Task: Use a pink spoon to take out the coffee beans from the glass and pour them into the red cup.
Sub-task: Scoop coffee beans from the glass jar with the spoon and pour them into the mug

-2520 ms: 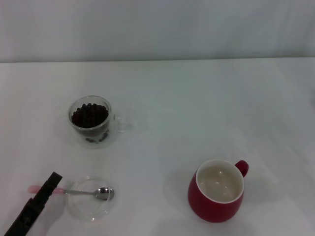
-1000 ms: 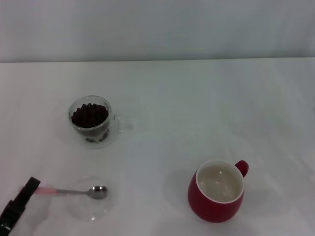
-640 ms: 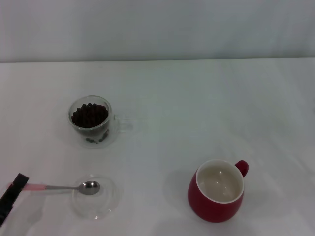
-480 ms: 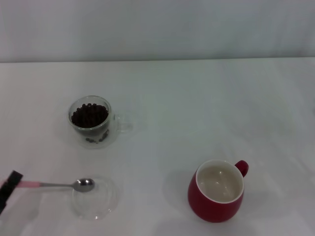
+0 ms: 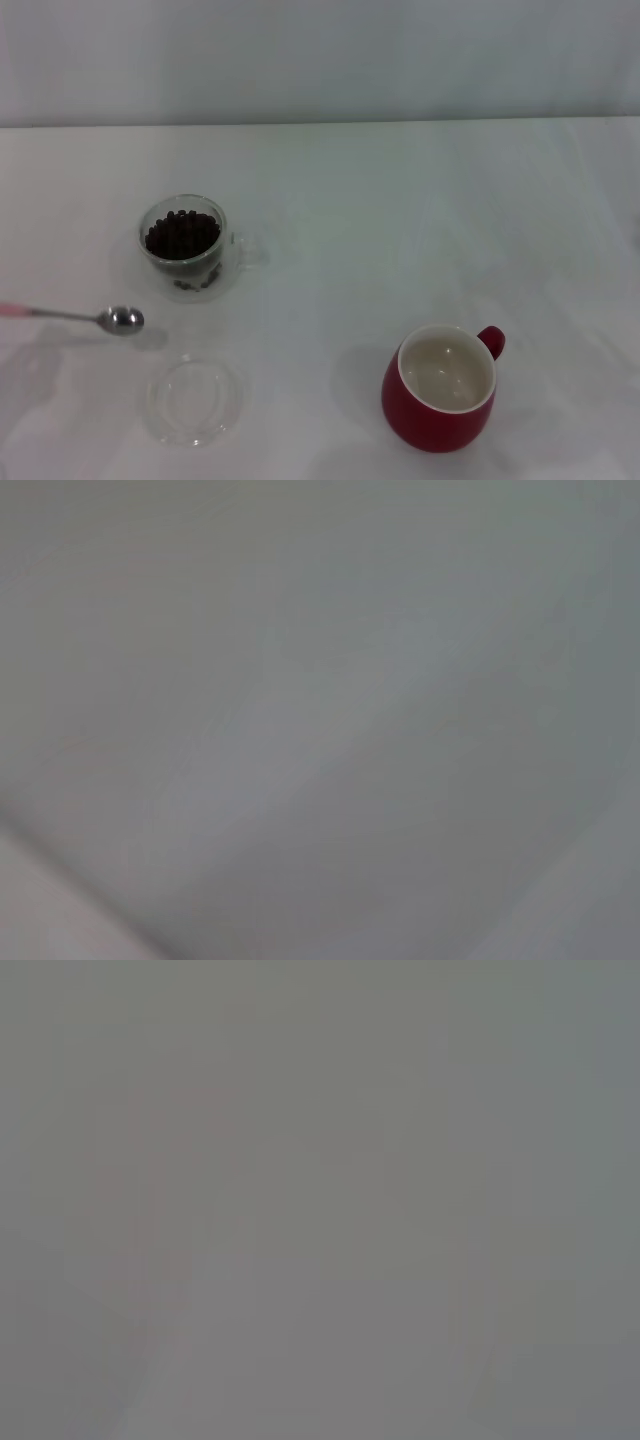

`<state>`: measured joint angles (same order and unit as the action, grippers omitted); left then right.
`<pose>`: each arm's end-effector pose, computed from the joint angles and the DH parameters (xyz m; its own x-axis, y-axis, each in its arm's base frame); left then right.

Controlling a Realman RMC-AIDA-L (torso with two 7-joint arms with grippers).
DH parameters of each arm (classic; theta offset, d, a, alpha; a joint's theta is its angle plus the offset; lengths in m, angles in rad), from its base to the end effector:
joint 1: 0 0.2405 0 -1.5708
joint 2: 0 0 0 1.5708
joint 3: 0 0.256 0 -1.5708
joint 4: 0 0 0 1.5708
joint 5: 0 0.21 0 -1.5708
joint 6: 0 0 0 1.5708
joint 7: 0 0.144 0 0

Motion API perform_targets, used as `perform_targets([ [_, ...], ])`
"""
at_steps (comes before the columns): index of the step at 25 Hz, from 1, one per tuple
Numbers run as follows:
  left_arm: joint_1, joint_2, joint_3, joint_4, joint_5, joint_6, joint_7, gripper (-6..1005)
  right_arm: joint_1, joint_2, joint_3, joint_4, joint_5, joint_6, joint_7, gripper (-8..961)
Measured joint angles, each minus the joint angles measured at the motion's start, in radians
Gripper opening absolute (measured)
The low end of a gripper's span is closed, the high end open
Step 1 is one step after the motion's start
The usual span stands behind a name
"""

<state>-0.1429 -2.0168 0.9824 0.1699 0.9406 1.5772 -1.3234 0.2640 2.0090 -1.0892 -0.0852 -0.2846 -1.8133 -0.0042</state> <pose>-0.3634 0.2175 0.0196 -0.0015 0.2924 0.9563 0.9263 -0.3598 0.1114 0.3414 0.2475 0.0934 0.7846 0.5302 -0.3215 -0.4286 0.0892 -0.8991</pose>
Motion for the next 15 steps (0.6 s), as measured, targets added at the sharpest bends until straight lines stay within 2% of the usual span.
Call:
perform_targets([
  [3, -0.033, 0.029, 0.001, 0.061, 0.024, -0.009, -0.041, 134, 0.003, 0.001, -0.01, 0.026, 0.0, -0.016, 0.003, 797],
  [10, -0.147, 0.139, 0.0, 0.184, 0.121, -0.092, -0.214, 134, 0.008, 0.005, -0.035, 0.074, -0.002, -0.046, 0.006, 798],
  [13, -0.2, 0.179, -0.002, 0.254, 0.186, -0.129, -0.301, 133, 0.009, 0.006, -0.062, 0.08, -0.002, -0.06, 0.008, 796],
  [15, -0.233, 0.197, -0.005, 0.293, 0.235, -0.16, -0.347, 133, 0.01, 0.008, -0.08, 0.081, -0.002, -0.074, 0.014, 795],
])
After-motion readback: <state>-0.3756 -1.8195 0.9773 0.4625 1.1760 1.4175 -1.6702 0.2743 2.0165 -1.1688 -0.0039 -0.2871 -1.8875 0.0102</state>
